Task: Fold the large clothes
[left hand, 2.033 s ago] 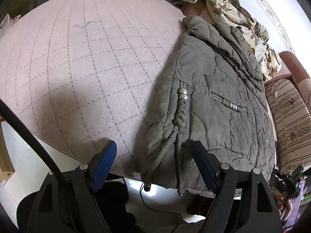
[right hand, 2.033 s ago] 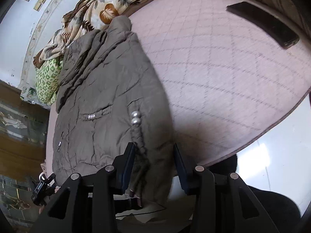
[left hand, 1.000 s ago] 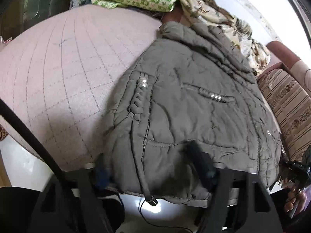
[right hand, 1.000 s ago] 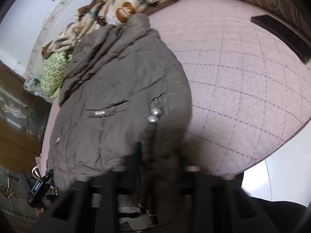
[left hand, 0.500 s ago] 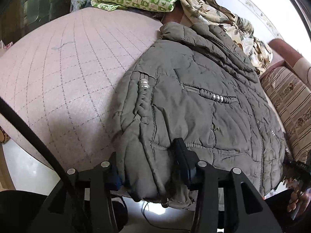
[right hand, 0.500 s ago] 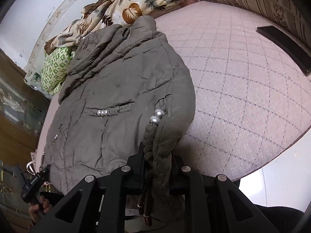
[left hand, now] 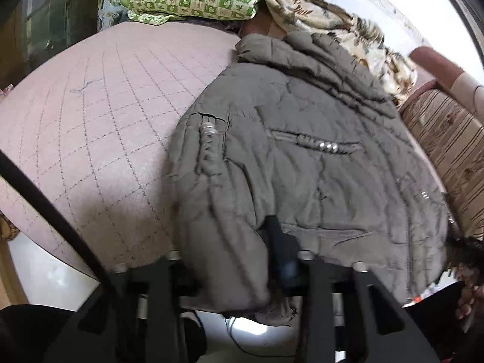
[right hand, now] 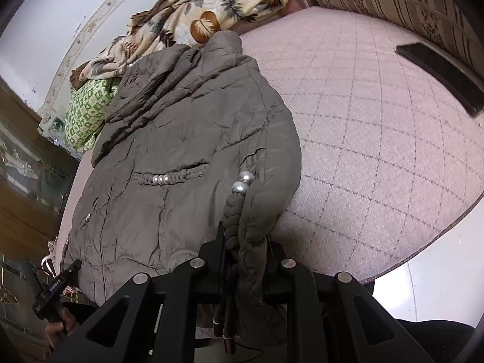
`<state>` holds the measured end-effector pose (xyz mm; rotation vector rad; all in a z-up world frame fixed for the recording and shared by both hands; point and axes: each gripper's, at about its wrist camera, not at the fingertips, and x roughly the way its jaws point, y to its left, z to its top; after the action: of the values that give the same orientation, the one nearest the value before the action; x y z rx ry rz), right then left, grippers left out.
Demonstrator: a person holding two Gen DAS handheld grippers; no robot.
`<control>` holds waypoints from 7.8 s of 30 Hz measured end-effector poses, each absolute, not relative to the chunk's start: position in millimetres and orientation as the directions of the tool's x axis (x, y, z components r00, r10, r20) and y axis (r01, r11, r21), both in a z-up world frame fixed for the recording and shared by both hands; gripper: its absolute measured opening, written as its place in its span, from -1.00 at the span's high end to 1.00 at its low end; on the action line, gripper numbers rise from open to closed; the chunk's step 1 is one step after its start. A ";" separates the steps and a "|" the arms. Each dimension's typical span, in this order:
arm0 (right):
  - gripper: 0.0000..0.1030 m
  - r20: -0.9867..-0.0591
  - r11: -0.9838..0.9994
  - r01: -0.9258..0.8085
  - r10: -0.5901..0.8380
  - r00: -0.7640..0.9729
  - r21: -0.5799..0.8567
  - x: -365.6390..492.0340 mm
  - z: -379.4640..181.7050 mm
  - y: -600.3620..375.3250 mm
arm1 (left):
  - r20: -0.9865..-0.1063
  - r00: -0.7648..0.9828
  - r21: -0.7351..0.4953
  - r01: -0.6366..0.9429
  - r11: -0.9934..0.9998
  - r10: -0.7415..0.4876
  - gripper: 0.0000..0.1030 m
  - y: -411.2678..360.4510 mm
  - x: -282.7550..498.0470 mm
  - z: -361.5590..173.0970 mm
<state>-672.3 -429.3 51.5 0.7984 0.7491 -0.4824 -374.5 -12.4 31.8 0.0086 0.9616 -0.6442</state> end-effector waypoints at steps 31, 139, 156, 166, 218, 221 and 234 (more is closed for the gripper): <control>0.72 -0.511 0.754 0.446 -0.171 0.842 0.483 -690.4 181.6 -429.0 | -0.580 0.551 -0.177 0.634 0.753 -0.600 0.61 -3.3 -374.7 164.9; 0.46 -0.865 0.894 0.430 -0.110 0.490 0.129 -203.7 81.7 -574.3 | -0.881 0.403 0.114 0.689 0.716 -0.248 -0.76 -431.6 -55.4 71.7; 0.46 -0.759 0.878 0.453 -0.188 0.624 0.155 -353.5 155.8 -561.1 | -0.785 0.473 0.109 0.742 0.661 -0.401 -0.58 -326.1 -147.5 136.6; 0.46 -0.842 0.820 0.528 -0.115 0.527 0.219 -355.1 76.9 -588.7 | -0.850 0.350 -0.024 0.720 0.693 -0.394 -0.71 -316.1 -121.8 69.8; 0.44 -0.771 0.757 0.598 -0.206 0.602 0.265 -400.6 109.1 -568.0 | -0.794 0.473 -0.064 0.558 0.827 -0.381 -0.52 -220.4 -120.4 88.2; 0.44 -0.787 0.751 0.603 -0.190 0.587 0.268 -396.3 94.3 -571.7 | -0.798 0.466 -0.075 0.552 0.830 -0.382 -0.53 -220.5 -116.6 78.9; 0.43 -0.810 0.763 0.596 -0.172 0.560 0.250 -386.3 63.6 -572.9 | -0.801 0.471 -0.054 0.558 0.828 -0.370 -0.57 -225.4 -116.8 65.9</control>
<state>-386.3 -572.9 63.6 0.5449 0.8657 -0.4797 -116.8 -225.4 65.9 0.2271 0.9180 -0.5738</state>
